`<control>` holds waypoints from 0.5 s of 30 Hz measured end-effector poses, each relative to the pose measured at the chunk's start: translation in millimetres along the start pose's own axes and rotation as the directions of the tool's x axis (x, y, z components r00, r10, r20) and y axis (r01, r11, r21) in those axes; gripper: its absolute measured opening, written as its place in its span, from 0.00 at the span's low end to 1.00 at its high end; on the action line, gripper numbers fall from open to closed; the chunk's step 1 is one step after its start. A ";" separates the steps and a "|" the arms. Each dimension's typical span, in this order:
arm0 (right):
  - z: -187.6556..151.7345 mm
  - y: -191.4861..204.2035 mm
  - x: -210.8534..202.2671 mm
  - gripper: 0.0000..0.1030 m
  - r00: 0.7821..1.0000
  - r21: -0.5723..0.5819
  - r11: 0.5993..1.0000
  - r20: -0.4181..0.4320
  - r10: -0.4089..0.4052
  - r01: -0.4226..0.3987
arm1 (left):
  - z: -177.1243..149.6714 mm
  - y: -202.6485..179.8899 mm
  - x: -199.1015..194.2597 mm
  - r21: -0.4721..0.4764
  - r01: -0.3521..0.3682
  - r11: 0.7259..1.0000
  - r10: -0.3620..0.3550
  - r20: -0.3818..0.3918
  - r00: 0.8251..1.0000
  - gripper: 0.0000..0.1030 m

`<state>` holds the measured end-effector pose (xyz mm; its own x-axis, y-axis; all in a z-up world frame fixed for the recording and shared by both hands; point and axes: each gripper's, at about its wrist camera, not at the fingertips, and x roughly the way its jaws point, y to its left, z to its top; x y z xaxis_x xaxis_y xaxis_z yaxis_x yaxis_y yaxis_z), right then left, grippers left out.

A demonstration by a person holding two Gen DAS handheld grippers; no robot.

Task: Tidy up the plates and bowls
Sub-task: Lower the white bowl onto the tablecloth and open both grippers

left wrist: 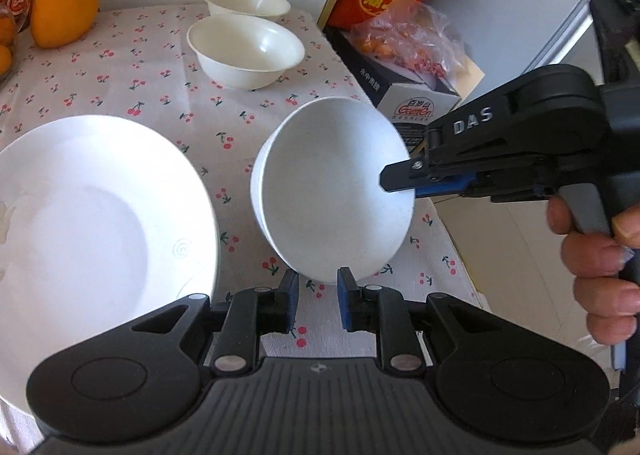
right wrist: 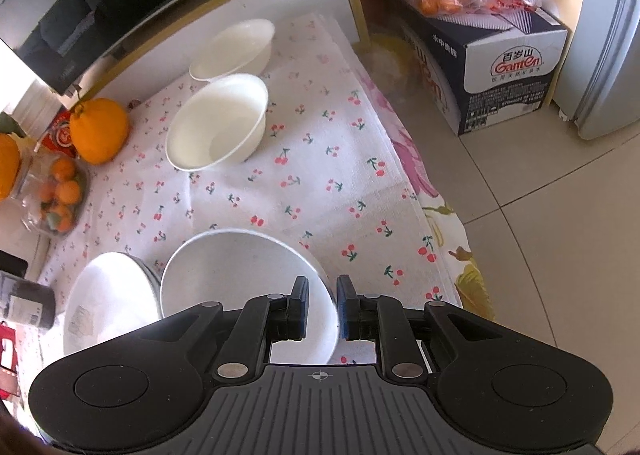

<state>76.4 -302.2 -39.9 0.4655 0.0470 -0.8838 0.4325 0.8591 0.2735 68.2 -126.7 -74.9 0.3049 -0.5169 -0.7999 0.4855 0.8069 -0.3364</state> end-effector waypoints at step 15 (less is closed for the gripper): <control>3.7 -8.3 -0.7 0.32 1.000 0.032 0.999 -0.003 0.020 -0.020 | 1.8 -6.3 -4.6 0.084 -0.031 0.996 0.031 -0.006 0.999 0.49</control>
<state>75.4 -311.3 -40.1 0.4714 0.0656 -0.8795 0.4475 0.8415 0.3026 65.2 -129.9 -68.2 0.3147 -0.4895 -0.8132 0.5429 0.7956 -0.2688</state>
